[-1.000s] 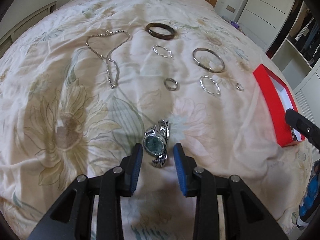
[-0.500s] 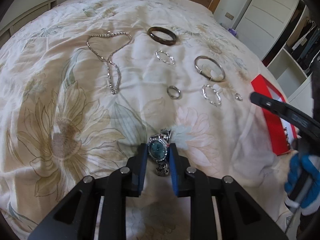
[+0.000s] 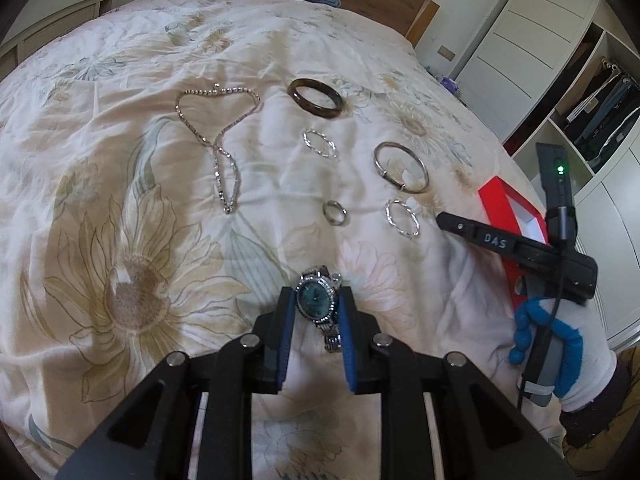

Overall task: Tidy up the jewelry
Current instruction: 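Grasp the silver watch with the left tool while the right tool grasps a silver ring, then carry the watch and ring into the red box and open both tools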

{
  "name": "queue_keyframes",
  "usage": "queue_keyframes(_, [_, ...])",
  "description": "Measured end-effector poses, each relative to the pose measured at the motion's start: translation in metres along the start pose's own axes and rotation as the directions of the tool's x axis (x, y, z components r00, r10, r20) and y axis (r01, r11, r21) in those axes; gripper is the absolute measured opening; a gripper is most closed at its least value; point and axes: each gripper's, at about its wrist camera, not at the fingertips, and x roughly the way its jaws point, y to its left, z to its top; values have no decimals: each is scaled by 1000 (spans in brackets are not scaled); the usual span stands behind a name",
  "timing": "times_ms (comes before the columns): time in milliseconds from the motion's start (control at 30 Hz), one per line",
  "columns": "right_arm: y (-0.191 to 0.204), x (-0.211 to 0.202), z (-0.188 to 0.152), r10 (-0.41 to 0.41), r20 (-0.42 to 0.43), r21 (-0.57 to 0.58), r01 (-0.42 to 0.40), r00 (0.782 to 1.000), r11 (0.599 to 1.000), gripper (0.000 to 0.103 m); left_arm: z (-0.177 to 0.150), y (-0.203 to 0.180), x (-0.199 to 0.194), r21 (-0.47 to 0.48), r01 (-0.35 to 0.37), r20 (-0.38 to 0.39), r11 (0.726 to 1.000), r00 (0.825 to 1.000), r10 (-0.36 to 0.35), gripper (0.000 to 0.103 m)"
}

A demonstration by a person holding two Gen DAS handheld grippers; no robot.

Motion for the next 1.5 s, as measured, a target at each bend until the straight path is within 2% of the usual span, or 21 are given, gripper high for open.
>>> queue_keyframes(167, [1, -1, 0, 16, 0, -14, -16, 1000, 1000, 20, 2, -3, -9, 6, -5, 14, 1000, 1000, 4, 20])
queue_keyframes(333, [6, -19, -2, 66, 25, -26, -66, 997, 998, 20, 4, -9, -22, 12, -17, 28, 1000, 999, 16, 20])
queue_keyframes(533, [16, -59, -9, 134, 69, -57, -130, 989, 990, 20, 4, -24, -45, 27, -35, 57, 999, 998, 33, 20])
queue_keyframes(767, [3, -108, -21, 159, 128, -53, -153, 979, 987, 20, 5, -58, -71, 70, -22, 87, 997, 996, 16, 20])
queue_keyframes(900, [-20, -134, -29, 145, 166, -31, -141, 975, 989, 20, 8, -88, -75, 104, 14, 86, 995, 996, -23, 20])
queue_keyframes(1133, [-85, -167, -46, 77, 205, 45, -88, 976, 995, 20, 18, -157, -60, 184, 105, 50, 977, 992, -116, 20])
queue_keyframes(1367, [-153, -177, -49, 6, 210, 99, -27, 978, 995, 20, 35, -235, -13, 255, 177, -8, 951, 983, -181, 20])
queue_keyframes(1500, [-182, -165, -38, -10, 199, 98, -10, 980, 995, 20, 48, -270, 22, 274, 192, -44, 942, 981, -188, 20])
